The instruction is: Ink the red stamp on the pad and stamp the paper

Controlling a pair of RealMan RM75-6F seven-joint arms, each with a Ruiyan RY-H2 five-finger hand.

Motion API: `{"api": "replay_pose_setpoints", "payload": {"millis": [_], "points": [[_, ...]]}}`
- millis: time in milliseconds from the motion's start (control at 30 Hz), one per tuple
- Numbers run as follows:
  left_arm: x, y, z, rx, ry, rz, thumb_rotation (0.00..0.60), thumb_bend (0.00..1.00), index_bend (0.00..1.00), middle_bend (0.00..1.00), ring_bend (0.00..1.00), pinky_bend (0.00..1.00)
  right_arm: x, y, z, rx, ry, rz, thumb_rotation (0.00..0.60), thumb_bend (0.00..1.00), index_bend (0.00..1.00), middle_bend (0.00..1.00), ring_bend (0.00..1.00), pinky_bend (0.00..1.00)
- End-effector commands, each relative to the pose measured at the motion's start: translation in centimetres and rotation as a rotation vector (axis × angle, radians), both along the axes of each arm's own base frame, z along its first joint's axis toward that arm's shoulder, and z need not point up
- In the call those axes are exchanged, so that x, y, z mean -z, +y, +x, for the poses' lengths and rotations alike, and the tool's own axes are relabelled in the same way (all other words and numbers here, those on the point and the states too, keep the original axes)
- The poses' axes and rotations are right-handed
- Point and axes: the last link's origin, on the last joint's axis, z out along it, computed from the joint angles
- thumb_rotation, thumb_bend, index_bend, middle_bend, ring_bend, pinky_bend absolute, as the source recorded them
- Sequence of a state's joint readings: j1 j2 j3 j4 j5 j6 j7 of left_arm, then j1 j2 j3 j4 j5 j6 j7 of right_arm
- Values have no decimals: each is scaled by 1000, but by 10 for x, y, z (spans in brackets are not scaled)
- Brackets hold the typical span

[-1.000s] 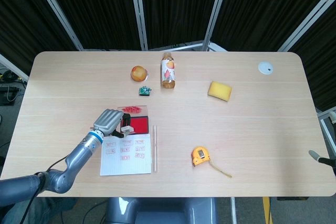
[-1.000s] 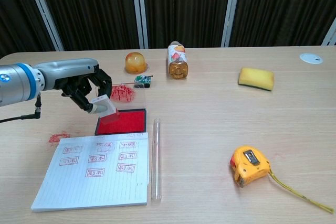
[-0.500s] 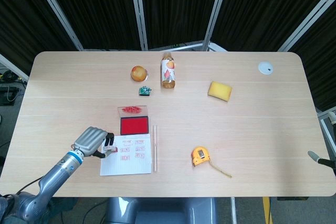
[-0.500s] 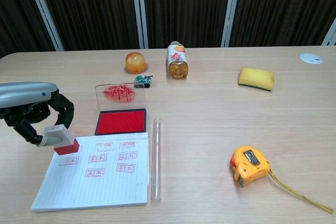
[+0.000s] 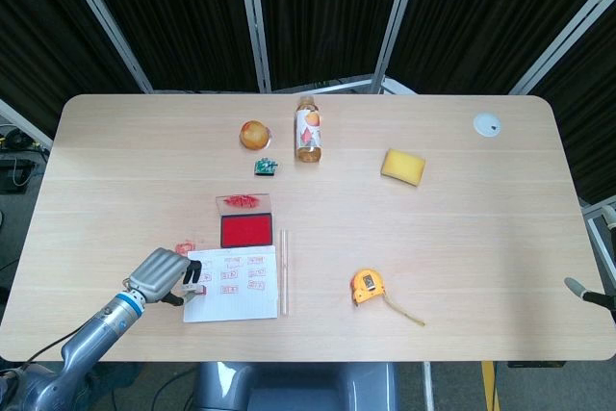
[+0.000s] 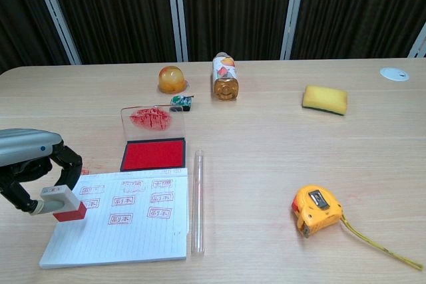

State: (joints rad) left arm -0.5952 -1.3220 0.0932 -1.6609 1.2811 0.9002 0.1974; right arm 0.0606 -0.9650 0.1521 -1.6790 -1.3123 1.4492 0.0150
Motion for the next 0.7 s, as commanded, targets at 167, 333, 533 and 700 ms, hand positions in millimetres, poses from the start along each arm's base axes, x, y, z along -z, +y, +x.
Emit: {"api": "replay_pose_setpoints", "payload": {"millis": [167, 333, 533, 700], "points": [[5, 0, -2, 0, 9, -2, 600, 424, 588, 573, 841, 858, 0, 0, -1, 3, 1, -1, 600, 0, 0, 0, 0, 0], [5, 3, -3, 3, 18, 8, 600, 427, 589, 573, 841, 858, 0, -1, -2, 5, 2, -1, 600, 0, 0, 0, 0, 0], [10, 5, -5, -4, 22, 9, 600, 427, 589, 573, 841, 858, 0, 0, -2, 7, 4, -1, 600, 0, 0, 0, 0, 0], [14, 6, -3, 3, 30, 6, 600, 428, 588, 574, 841, 858, 0, -1, -2, 10, 6, 0, 600, 0, 0, 0, 0, 0]]}}
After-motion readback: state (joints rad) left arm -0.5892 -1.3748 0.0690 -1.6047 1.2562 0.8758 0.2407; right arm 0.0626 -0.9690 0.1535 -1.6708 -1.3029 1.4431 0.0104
